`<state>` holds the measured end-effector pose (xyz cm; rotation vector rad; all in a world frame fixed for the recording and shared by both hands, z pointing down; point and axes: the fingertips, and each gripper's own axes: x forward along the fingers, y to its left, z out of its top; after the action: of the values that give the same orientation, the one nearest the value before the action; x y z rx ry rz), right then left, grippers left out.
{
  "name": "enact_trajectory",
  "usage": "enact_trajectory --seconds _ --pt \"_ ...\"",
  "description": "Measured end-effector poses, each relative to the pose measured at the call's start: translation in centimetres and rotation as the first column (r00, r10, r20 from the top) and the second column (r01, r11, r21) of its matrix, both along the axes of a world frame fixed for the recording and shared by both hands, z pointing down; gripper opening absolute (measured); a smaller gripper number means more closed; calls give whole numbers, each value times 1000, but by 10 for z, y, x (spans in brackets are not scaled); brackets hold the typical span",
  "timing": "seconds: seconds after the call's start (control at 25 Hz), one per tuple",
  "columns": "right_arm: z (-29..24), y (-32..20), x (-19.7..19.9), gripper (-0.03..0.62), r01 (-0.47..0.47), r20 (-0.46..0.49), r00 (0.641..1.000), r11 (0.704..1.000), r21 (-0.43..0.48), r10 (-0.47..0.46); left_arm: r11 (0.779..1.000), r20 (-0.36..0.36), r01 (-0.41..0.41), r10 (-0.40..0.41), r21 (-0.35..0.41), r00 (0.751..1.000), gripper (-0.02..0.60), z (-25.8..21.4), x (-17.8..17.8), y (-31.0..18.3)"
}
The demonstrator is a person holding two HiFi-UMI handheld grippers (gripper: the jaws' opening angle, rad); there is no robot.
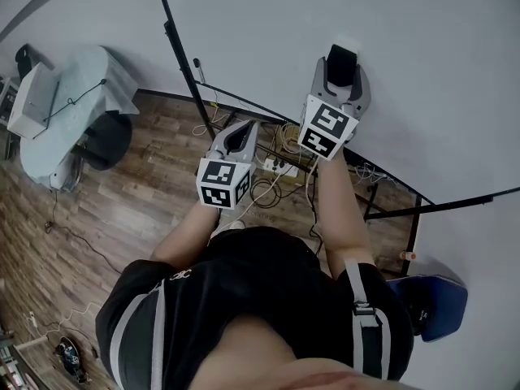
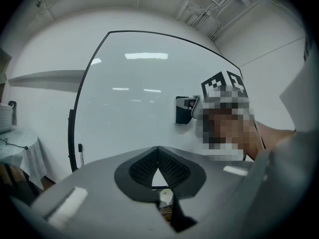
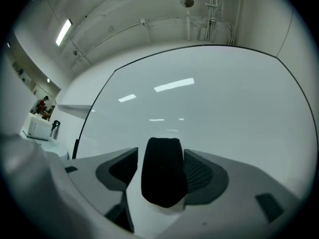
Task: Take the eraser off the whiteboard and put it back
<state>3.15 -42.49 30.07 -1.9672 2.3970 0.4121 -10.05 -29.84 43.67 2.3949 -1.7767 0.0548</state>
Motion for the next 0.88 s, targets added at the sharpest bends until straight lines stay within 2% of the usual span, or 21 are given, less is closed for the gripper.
enact_trajectory --seconds 0.28,0.56,0.68,0.88 --pt "16 -22 -1 262 -8 -10 1000 997 -82 7 1000 6 11 -11 -27 1000 11 11 -2 3" --pt "21 -30 4 262 -95 -63 994 991 -90 89 999 13 30 -30 -32 999 9 15 -8 1" --pt "20 -30 5 261 -104 -51 994 991 -83 100 998 -2 50 -50 -32 999 9 15 -13 2" --pt "23 -30 8 239 -44 35 998 993 -107 48 996 -47 66 -69 -58 997 11 18 -20 3"
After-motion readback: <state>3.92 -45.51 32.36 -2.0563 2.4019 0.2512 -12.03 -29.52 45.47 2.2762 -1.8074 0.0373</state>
